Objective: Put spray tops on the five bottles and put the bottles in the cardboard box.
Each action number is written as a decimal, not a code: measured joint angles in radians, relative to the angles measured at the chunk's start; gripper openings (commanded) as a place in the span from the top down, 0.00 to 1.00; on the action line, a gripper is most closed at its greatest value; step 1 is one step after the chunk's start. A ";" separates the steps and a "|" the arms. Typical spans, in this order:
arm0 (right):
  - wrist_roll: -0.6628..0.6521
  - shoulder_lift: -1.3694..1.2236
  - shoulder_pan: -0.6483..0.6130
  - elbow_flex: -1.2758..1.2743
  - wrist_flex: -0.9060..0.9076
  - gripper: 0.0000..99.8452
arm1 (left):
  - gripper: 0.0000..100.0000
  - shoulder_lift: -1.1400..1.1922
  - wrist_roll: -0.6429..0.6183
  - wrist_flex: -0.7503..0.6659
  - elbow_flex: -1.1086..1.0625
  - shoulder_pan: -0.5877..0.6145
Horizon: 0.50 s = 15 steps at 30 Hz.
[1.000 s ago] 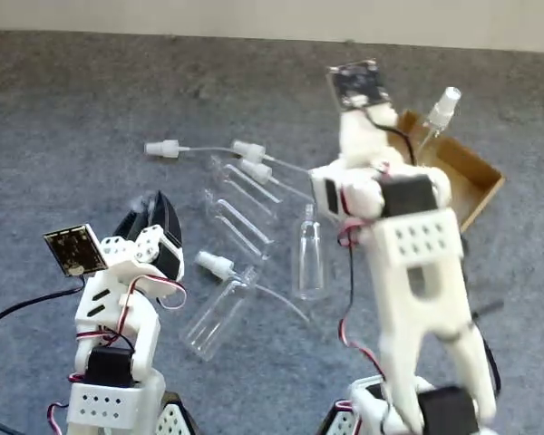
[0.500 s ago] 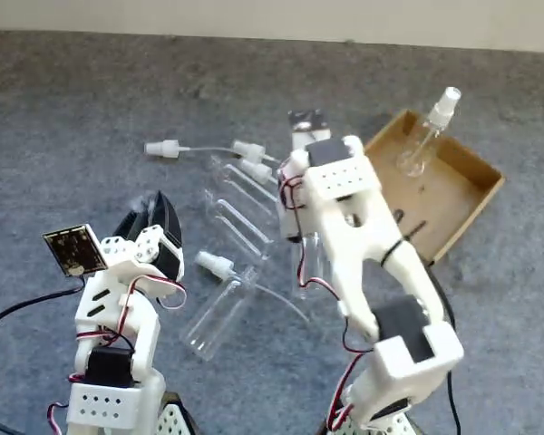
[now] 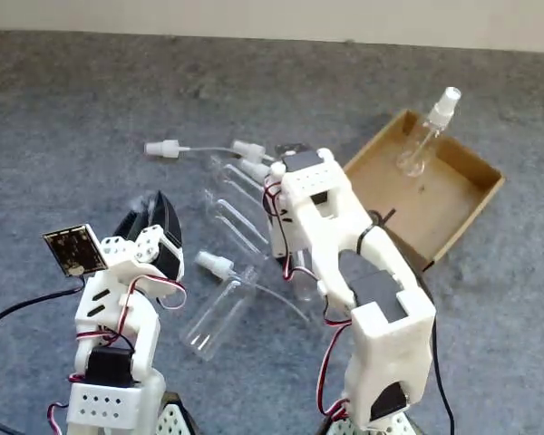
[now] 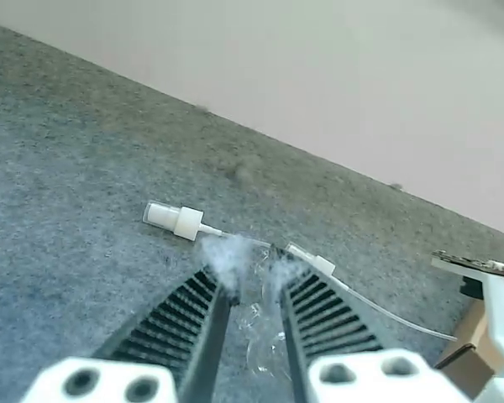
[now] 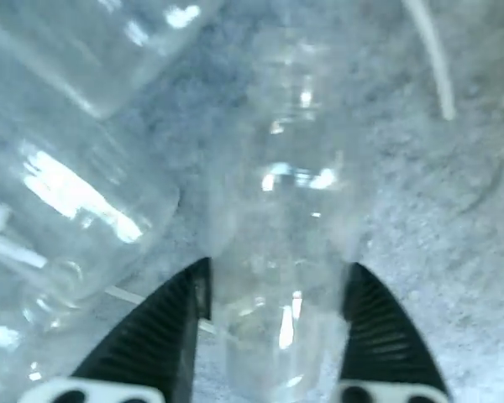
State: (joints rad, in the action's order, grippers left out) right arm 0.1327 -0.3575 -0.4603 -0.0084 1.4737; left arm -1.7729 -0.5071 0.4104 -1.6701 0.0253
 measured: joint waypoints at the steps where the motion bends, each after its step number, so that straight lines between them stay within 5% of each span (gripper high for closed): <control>1: -0.023 0.000 0.000 0.000 0.000 0.99 | 0.99 0.000 0.000 0.000 0.000 0.000; 15: -0.212 0.213 0.100 0.000 0.095 0.99 | 0.99 0.000 0.000 0.000 0.000 0.000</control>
State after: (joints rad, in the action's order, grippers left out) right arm -0.0790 -0.1442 -0.3606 -0.0084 1.5689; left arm -1.7729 -0.5071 0.4104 -1.6701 0.0253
